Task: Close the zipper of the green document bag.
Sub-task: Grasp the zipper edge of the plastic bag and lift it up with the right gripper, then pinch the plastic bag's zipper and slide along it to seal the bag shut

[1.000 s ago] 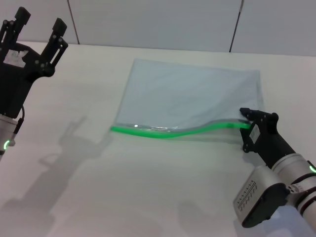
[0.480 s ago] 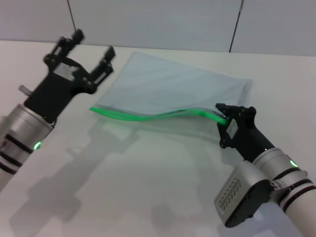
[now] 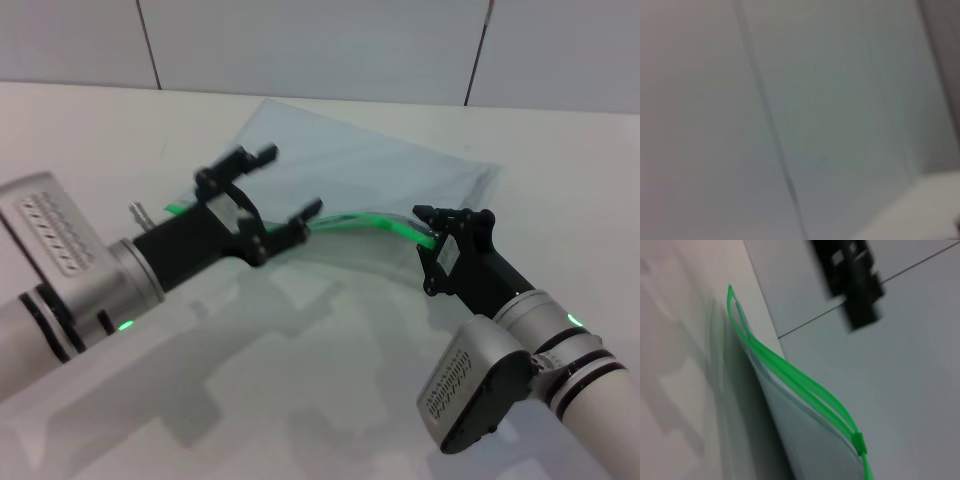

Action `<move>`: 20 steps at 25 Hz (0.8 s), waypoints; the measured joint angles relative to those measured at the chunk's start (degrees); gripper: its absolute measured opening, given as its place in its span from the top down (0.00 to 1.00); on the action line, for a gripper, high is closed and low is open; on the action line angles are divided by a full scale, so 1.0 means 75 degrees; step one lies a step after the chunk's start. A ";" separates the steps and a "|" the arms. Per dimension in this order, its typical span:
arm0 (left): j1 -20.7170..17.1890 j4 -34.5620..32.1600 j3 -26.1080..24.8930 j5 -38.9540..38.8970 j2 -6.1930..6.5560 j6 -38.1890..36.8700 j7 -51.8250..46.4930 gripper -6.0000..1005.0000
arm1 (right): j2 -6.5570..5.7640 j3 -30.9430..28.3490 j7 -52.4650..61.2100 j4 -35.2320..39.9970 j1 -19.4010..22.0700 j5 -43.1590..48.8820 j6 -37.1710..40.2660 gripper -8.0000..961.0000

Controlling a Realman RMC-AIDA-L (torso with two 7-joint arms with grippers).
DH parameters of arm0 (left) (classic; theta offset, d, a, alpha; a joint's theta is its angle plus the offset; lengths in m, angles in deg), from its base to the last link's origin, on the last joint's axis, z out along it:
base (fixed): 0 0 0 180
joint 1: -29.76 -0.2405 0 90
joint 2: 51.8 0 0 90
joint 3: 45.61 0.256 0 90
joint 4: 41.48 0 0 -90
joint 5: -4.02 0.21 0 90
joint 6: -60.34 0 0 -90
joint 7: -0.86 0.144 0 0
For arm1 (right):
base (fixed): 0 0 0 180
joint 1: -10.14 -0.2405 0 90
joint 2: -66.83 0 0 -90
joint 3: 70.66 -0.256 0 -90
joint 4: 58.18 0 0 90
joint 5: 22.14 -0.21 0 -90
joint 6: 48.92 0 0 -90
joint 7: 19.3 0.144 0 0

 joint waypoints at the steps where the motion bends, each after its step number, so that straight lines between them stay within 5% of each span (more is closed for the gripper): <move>1: 0.0049 0.0000 0.0152 0.0001 -0.0006 0.0133 0.0127 0.21 | 0.0000 0.0000 0.0000 0.0005 -0.0013 0.0000 0.0012 0.94; 20: 0.0332 0.0086 0.0441 0.0086 -0.0122 0.0705 0.3591 0.21 | 0.0026 0.0000 0.0006 0.0120 -0.0050 0.0819 0.0072 0.94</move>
